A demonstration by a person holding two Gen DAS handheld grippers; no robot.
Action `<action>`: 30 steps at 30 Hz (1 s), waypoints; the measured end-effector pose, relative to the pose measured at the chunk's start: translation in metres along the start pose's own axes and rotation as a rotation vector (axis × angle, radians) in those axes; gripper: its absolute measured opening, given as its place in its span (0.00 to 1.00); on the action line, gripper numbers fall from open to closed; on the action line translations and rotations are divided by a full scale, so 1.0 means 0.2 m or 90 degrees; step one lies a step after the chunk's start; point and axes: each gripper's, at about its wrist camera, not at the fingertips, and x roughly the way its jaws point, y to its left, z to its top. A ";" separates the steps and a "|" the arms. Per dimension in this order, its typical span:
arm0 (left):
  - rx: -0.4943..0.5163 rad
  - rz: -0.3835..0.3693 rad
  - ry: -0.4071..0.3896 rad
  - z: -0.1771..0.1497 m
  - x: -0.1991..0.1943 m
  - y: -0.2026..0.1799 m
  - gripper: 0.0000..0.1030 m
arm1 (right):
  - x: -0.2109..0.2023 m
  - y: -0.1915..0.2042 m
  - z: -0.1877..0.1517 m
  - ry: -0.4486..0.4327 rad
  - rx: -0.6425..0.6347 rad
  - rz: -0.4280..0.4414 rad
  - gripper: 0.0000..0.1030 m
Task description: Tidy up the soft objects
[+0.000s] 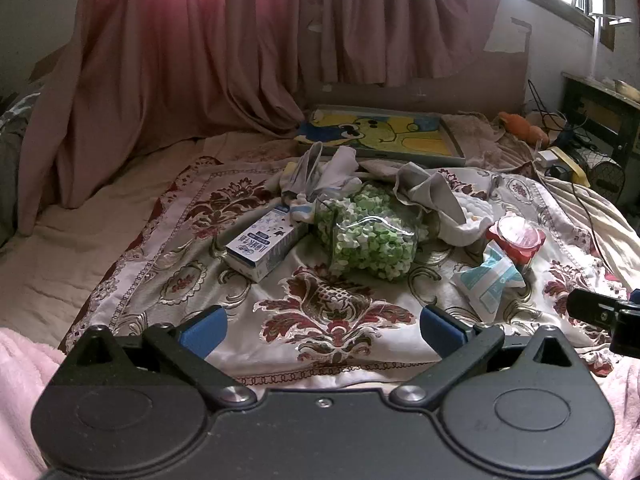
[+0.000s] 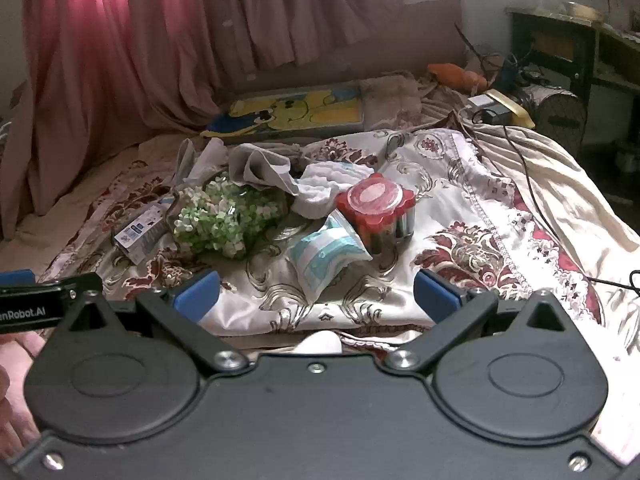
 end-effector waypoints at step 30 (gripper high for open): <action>0.001 0.000 0.000 0.00 0.00 0.00 0.99 | 0.00 0.00 -0.01 0.006 0.010 0.005 1.00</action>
